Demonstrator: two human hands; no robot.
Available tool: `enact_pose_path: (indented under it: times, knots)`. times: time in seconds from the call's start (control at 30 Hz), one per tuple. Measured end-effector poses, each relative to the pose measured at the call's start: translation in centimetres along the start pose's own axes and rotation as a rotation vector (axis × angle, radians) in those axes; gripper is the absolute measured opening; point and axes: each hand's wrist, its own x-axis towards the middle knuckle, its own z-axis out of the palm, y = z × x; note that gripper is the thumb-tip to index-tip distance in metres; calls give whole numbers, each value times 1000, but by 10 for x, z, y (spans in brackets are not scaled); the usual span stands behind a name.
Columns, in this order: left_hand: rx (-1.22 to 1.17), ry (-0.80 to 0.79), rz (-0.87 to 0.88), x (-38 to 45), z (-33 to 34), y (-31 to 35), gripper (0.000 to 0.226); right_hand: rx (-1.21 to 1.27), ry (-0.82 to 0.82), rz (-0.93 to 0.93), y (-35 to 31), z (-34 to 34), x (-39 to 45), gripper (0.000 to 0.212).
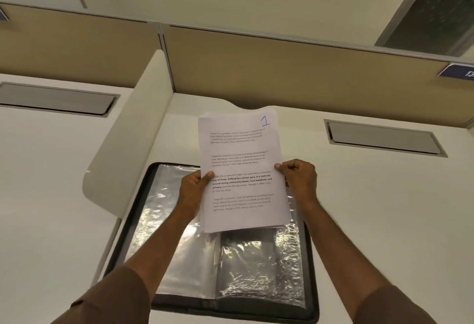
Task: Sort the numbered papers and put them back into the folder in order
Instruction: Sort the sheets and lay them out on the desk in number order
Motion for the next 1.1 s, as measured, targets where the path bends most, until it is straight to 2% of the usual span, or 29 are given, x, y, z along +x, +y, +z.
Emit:
enact_pose_path:
  times: [0.37, 0.63, 0.8, 1.1]
  knots:
    - [42, 40, -23, 24, -48, 5, 17, -63, -37, 38, -7, 56, 6, 11]
    - [125, 93, -43, 34, -65, 2, 16, 22, 57, 66, -9, 74, 17, 10]
    - [158, 166, -49, 42, -75, -1, 16, 33, 65, 78, -2, 81, 21, 13]
    - [205, 219, -159, 53, -94, -9, 18, 163, 80, 183, -4, 84, 57, 5]
